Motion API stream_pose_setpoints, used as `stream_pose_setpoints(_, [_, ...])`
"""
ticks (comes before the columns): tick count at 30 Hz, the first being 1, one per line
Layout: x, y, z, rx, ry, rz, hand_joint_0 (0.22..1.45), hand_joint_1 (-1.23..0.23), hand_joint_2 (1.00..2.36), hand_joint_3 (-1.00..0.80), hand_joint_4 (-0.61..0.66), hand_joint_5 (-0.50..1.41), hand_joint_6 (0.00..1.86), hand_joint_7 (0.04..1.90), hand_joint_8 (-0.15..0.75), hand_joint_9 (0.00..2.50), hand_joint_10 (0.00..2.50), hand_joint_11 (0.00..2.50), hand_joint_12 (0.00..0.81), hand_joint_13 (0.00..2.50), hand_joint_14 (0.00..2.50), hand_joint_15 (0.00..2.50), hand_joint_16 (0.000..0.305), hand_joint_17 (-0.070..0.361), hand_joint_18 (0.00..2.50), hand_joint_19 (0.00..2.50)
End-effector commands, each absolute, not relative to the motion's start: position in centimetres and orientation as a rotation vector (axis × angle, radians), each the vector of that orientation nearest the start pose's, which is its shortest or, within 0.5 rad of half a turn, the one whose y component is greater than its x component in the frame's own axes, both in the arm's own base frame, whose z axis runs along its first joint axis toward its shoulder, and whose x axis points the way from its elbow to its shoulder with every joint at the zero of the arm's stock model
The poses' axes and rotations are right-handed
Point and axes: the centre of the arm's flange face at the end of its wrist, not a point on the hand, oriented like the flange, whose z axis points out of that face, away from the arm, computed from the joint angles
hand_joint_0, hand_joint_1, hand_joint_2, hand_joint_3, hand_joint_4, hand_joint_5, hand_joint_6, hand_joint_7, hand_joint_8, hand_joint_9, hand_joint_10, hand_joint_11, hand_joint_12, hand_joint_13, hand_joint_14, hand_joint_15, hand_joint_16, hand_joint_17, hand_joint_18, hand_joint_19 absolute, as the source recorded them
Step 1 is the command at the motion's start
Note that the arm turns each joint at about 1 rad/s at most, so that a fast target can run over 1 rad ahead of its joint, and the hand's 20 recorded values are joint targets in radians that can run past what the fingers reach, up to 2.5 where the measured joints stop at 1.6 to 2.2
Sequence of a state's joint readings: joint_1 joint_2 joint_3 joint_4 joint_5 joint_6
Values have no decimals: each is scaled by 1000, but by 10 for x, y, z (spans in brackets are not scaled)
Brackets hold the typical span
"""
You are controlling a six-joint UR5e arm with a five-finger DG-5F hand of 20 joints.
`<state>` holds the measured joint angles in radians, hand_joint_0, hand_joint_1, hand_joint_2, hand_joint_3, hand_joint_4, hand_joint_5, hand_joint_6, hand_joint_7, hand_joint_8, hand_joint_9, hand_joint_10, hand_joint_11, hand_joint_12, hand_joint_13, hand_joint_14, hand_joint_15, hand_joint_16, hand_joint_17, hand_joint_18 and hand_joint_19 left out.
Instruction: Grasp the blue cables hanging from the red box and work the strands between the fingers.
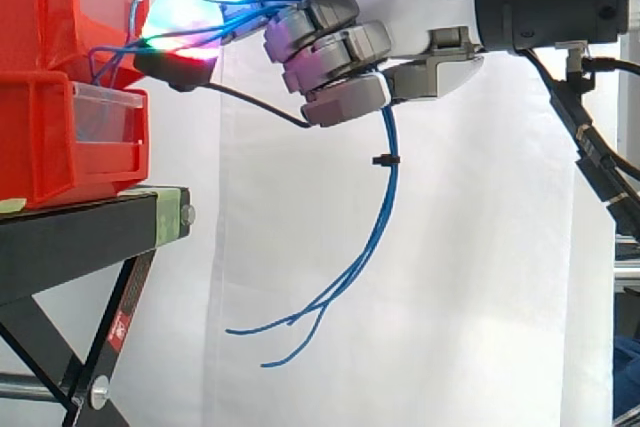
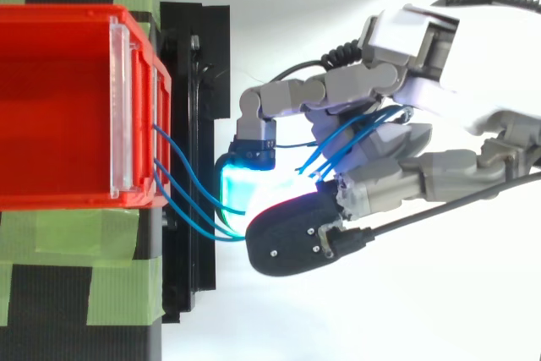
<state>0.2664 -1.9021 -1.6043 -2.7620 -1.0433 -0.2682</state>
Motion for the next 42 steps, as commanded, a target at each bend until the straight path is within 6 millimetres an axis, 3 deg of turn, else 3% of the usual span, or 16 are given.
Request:
stream_pose_setpoints(1, [620, -18, 326, 1144, 1141, 816, 902, -714, 1025, -342, 122, 589, 8, 1528, 362, 816, 2500, 2295, 407, 1005, 2500, 1461, 58, 131, 1396, 1483])
stream_pose_setpoints(6, [627, -15, 298, 1171, 1164, 803, 901, -714, 1026, -342, 124, 589, 7, 1528, 362, 816, 2500, 2295, 407, 1005, 2500, 1461, 58, 131, 1396, 1483])
stream_pose_setpoints(42, [627, -15, 298, 1179, 1165, 806, 902, -708, 1024, -358, 134, 583, 8, 1537, 362, 816, 2500, 2295, 407, 1005, 2500, 1461, 58, 131, 1396, 1483])
